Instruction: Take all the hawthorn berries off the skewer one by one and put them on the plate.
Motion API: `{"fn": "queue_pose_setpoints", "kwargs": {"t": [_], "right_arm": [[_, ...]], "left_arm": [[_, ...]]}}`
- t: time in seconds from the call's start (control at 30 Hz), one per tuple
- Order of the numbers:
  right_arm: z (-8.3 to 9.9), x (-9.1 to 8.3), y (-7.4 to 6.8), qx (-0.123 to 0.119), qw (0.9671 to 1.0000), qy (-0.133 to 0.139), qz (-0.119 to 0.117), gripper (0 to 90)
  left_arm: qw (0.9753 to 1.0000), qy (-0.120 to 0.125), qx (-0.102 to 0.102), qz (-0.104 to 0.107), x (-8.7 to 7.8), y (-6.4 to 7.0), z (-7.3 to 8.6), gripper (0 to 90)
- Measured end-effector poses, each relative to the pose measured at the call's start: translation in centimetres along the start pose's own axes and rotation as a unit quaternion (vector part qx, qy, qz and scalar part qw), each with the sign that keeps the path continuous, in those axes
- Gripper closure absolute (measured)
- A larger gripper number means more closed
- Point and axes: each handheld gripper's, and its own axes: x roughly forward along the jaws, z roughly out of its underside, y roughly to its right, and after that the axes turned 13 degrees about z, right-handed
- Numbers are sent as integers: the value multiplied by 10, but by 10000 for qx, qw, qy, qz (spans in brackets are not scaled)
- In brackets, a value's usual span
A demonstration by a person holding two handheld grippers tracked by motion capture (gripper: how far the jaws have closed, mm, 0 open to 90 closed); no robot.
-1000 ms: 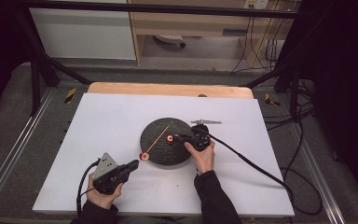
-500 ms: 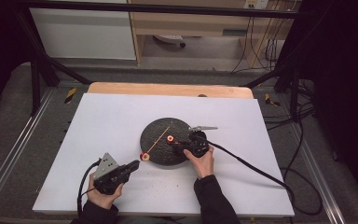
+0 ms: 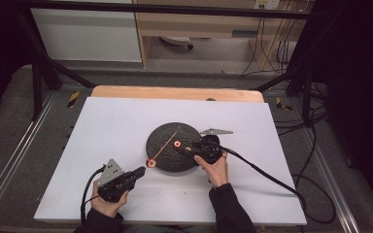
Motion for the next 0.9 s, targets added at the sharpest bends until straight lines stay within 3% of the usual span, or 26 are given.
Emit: {"fn": "queue_pose_setpoints", "kwargs": {"t": [0.17,0.37,0.6,0.9], "right_arm": [[0,-12,-6,-33,9998,79,-198,108],[1,-18,-17,16,9993,84,-364,63],[3,-13,-40,-5,9982,43,-596,64],[4,1,-67,16,9959,0,-909,136]], "left_arm": [[10000,-2,-17,-10,1,0,0,885],[10000,-18,-1,-9,1,0,0,885],[10000,-17,0,-17,2,1,0,885],[10000,-38,42,-35,4,3,1,885]]}}
